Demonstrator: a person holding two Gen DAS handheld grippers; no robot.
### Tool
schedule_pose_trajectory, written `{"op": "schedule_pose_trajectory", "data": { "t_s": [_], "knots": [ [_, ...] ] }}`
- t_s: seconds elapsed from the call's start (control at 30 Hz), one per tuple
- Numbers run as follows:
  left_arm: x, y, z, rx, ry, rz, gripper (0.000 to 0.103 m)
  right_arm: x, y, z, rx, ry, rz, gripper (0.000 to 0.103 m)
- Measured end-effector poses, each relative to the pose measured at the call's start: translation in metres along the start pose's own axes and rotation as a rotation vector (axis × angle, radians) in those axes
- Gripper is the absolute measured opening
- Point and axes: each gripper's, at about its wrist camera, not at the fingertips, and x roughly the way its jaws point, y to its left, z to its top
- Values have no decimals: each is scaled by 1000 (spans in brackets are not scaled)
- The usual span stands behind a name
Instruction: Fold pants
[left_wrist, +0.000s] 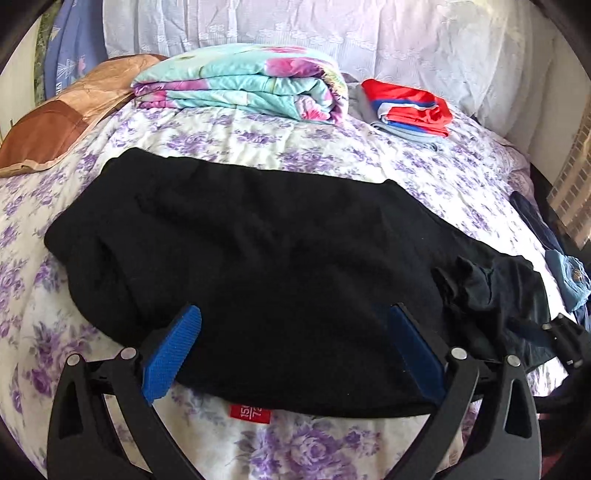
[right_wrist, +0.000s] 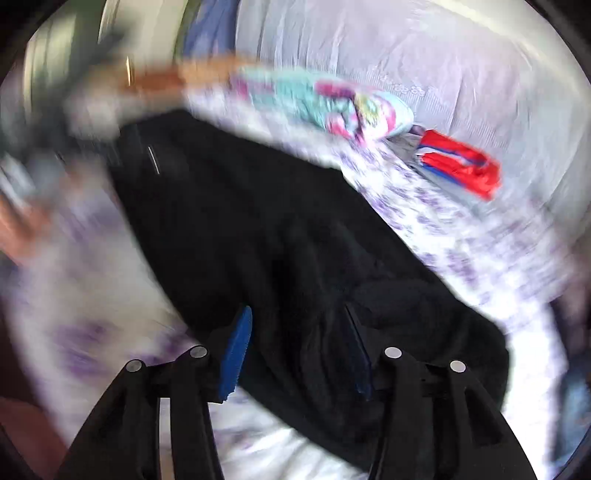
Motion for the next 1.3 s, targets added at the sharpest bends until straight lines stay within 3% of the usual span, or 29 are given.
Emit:
{"op": "schedule_pose_trajectory", "data": {
  "t_s": [0.1, 0.2, 0.3, 0.33, 0.43, 0.47, 0.53, 0.7, 0.77, 0.93, 1.07, 1.13, 1.2, 1.3],
  "knots": [
    [-1, 2, -2, -5, -12, -22, 99, -17, -36, 6, 228, -118, 155, 51],
    [-9, 6, -2, -18, -27, -51, 99, -3, -54, 5, 352, -154, 165, 51],
    [-16, 17, -2, -47, -36, -51, 99, 60, -57, -11, 439, 78, 198, 51],
    [-17, 21, -2, -54, -37, -40, 99, 57, -58, -10, 444, 38, 195, 51],
    [-23, 35, -2, -83, -36, -28, 99, 43, -54, 2, 425, 31, 163, 52],
    [-28, 42, -1, -94, -43, -28, 99, 31, -49, 11, 408, -18, 169, 52],
    [-39, 61, 4, -129, -70, 21, 99, 17, -32, 28, 336, -85, 183, 63],
    [-55, 118, 22, -268, -84, 116, 99, 19, 48, 78, 27, -161, 219, 64],
    [-48, 144, 32, -317, -39, 164, 99, 31, 77, 96, -73, -150, 238, 64],
    [-21, 176, 43, -368, 71, 189, 99, 62, 160, 126, -285, -95, 283, 64],
    [-17, 185, 49, -397, 82, 111, 99, 104, 197, 146, -359, -13, 261, 64],
    [-18, 188, 52, -399, 76, 105, 99, 123, 210, 150, -396, 31, 228, 64],
    [-21, 190, 56, -378, 74, 122, 99, 133, 221, 151, -429, 15, 197, 64],
    [-24, 189, 57, -352, 79, 133, 99, 133, 217, 149, -420, -17, 138, 25]
  ]
}}
